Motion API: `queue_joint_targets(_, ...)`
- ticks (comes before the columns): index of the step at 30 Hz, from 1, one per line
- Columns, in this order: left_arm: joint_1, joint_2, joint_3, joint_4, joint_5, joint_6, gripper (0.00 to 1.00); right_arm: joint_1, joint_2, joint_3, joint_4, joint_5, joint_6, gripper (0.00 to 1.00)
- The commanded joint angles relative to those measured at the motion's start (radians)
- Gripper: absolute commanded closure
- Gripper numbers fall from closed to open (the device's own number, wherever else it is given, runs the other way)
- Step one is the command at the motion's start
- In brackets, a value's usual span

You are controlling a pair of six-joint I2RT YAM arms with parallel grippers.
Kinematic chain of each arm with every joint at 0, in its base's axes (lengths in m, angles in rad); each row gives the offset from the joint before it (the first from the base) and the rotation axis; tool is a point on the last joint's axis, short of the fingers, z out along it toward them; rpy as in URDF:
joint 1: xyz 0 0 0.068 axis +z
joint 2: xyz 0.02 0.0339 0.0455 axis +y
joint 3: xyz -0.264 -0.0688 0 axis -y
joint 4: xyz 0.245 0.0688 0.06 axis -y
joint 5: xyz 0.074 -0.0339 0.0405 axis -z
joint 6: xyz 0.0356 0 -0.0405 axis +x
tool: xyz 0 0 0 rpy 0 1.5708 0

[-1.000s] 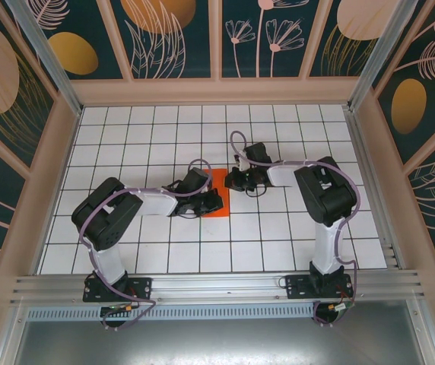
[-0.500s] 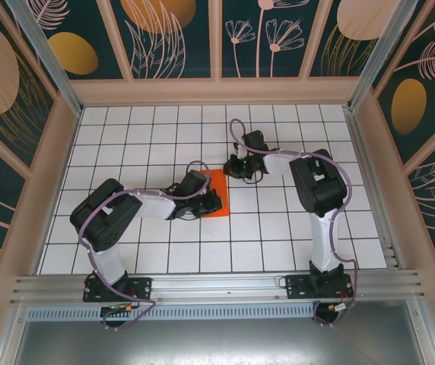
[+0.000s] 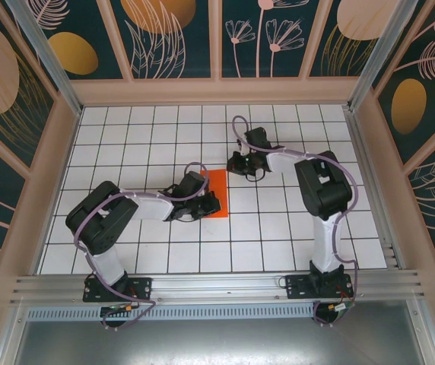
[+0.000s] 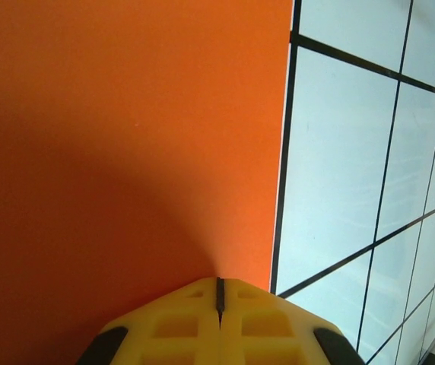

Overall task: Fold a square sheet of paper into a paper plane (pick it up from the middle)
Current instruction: Fold the square sheet of paper in half at the center of the table.

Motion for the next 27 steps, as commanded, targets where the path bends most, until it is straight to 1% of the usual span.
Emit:
queue_joint_targets(1, 0.013, -0.043, 0.052, -0.061, -0.061, -0.003, 0.95, 0.031, -0.119, -0.110, 0.050, -0.029, 0.004, 1.00)
queue_joint_targets(4, 0.047, -0.036, 0.084, -0.088, -0.100, -0.001, 1.00, 0.057, -0.178, -0.214, 0.092, -0.066, 0.034, 1.00)
queue_joint_targets(8, 0.078, 0.024, 0.129, -0.091, -0.104, 0.013, 1.00, 0.088, -0.210, -0.284, 0.113, -0.086, 0.053, 1.00)
queue_joint_targets(10, 0.082, 0.058, 0.160, -0.109, -0.106, 0.022, 1.00, 0.120, -0.206, -0.292, 0.118, -0.096, 0.054, 1.00)
queue_joint_targets(15, 0.085, 0.127, 0.201, -0.158, -0.133, 0.022, 1.00, 0.142, -0.176, -0.287, 0.116, -0.103, 0.045, 1.00)
queue_joint_targets(20, 0.084, 0.170, 0.186, -0.164, -0.120, -0.009, 1.00, 0.166, -0.137, -0.269, 0.059, -0.113, -0.004, 1.00)
queue_joint_targets(27, 0.084, 0.174, 0.148, -0.160, -0.124, -0.041, 1.00, 0.169, -0.153, -0.324, 0.016, -0.107, -0.041, 1.00)
